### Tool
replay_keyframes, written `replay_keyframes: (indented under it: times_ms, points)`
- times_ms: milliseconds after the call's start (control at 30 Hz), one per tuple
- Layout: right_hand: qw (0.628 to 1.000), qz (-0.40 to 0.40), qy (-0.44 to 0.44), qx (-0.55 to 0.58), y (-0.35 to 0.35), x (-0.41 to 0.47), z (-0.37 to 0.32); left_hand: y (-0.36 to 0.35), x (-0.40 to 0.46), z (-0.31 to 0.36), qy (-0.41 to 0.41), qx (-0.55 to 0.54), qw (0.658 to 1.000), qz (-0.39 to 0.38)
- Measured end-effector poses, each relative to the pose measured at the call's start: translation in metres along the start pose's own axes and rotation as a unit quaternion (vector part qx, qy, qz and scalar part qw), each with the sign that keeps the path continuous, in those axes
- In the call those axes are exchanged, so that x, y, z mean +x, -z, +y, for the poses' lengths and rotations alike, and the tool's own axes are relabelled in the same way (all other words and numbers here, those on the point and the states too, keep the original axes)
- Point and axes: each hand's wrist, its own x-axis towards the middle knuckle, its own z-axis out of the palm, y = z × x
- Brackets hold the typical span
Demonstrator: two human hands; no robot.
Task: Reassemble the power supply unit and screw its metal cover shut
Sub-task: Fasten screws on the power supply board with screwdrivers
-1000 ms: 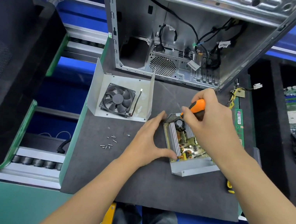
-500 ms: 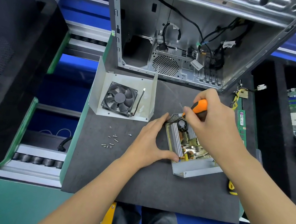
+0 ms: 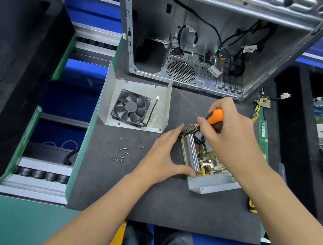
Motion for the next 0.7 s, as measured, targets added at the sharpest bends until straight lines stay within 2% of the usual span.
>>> replay_keyframes:
  times_ms: [400, 567, 700]
  points:
    - [1.0, 0.002, 0.021, -0.022, 0.0022, 0.0005, -0.008, -0.0005, 0.0008, -0.0029, -0.017, -0.011, 1.0, 0.006]
    - [1.0, -0.001, 0.021, -0.023, 0.0026, -0.0002, -0.0088, -0.0022, -0.0037, -0.0075, -0.023, -0.057, 0.996, 0.062]
    - [1.0, 0.005, 0.016, -0.024, 0.0023, -0.0016, -0.0085, -0.0073, -0.0056, -0.0084, -0.025, -0.053, 0.994, 0.089]
